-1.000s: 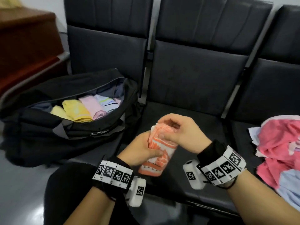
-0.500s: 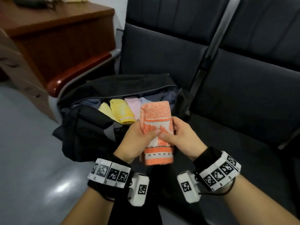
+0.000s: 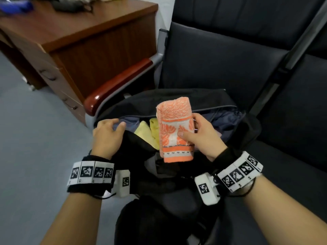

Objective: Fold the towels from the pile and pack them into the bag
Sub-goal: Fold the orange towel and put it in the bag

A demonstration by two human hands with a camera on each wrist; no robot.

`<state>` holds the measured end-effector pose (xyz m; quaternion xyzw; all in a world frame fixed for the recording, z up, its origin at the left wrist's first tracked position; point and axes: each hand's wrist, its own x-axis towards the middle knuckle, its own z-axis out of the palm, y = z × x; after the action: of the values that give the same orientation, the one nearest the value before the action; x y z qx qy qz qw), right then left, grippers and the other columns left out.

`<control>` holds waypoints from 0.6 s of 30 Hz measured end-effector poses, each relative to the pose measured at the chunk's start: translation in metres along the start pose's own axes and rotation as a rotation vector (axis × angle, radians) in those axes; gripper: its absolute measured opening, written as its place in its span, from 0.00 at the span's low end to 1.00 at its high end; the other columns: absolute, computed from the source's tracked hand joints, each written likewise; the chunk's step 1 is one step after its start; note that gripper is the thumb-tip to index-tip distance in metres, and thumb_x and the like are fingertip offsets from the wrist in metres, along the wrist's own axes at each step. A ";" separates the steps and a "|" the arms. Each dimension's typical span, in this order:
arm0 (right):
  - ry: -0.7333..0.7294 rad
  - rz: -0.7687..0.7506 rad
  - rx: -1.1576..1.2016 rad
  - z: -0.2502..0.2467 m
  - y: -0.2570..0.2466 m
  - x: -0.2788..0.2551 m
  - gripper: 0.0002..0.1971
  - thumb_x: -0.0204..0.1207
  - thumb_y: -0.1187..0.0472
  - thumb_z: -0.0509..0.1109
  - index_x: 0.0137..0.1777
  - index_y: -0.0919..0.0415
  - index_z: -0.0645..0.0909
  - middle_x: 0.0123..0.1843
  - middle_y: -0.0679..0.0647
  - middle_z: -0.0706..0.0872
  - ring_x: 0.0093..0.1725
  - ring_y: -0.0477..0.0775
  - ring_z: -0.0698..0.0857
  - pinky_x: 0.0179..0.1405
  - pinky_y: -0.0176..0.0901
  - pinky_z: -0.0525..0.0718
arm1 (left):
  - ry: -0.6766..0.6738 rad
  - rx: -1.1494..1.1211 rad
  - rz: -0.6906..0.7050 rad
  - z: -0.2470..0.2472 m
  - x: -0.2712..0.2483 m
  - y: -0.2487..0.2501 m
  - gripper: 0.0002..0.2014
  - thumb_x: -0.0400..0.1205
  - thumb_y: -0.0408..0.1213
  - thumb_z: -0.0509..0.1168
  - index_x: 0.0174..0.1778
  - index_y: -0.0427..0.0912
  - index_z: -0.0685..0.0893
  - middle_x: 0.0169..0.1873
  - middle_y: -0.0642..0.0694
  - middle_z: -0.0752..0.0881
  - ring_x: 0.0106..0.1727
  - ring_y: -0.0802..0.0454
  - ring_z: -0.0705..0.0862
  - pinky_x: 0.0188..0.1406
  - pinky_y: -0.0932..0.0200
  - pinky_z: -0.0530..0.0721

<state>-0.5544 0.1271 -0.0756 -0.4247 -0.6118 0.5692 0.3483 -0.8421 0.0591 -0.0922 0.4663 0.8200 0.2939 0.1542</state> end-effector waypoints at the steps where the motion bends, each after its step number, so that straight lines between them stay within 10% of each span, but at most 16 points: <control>1: -0.001 -0.004 -0.003 0.005 0.000 0.009 0.24 0.74 0.68 0.78 0.67 0.55 0.76 0.59 0.50 0.89 0.56 0.45 0.89 0.51 0.41 0.89 | -0.030 0.018 -0.045 -0.001 0.008 -0.004 0.21 0.88 0.48 0.57 0.42 0.34 0.82 0.53 0.28 0.84 0.61 0.29 0.80 0.65 0.37 0.77; 6: 0.024 -0.017 0.007 0.035 0.003 0.051 0.24 0.75 0.68 0.77 0.69 0.57 0.74 0.60 0.48 0.88 0.57 0.43 0.88 0.53 0.39 0.87 | -0.123 0.005 -0.269 -0.008 0.021 -0.026 0.29 0.90 0.52 0.54 0.32 0.33 0.80 0.51 0.23 0.86 0.57 0.29 0.83 0.57 0.42 0.77; 11: -0.094 0.039 -0.077 0.054 0.011 0.076 0.24 0.76 0.63 0.77 0.69 0.53 0.73 0.59 0.43 0.86 0.55 0.36 0.87 0.48 0.32 0.86 | -0.130 -0.052 -0.344 -0.016 0.023 -0.047 0.31 0.78 0.49 0.73 0.12 0.38 0.75 0.17 0.40 0.78 0.28 0.40 0.80 0.31 0.50 0.74; 14: -0.210 0.131 -0.144 0.063 0.019 0.083 0.23 0.75 0.63 0.77 0.67 0.54 0.73 0.60 0.49 0.87 0.58 0.47 0.88 0.58 0.47 0.87 | -0.207 -0.055 -0.325 -0.018 0.031 -0.053 0.21 0.70 0.47 0.80 0.18 0.41 0.81 0.14 0.50 0.78 0.25 0.47 0.79 0.26 0.57 0.76; 18: -0.388 0.210 -0.373 0.069 0.028 0.087 0.27 0.73 0.62 0.79 0.70 0.56 0.73 0.62 0.52 0.86 0.56 0.50 0.87 0.55 0.42 0.86 | -0.312 -0.022 -0.306 -0.019 0.044 -0.057 0.18 0.64 0.38 0.84 0.42 0.48 0.82 0.31 0.48 0.81 0.34 0.47 0.82 0.31 0.55 0.83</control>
<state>-0.6481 0.1791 -0.1157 -0.4256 -0.7139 0.5503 0.0800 -0.9134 0.0680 -0.1116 0.3744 0.8441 0.2003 0.3275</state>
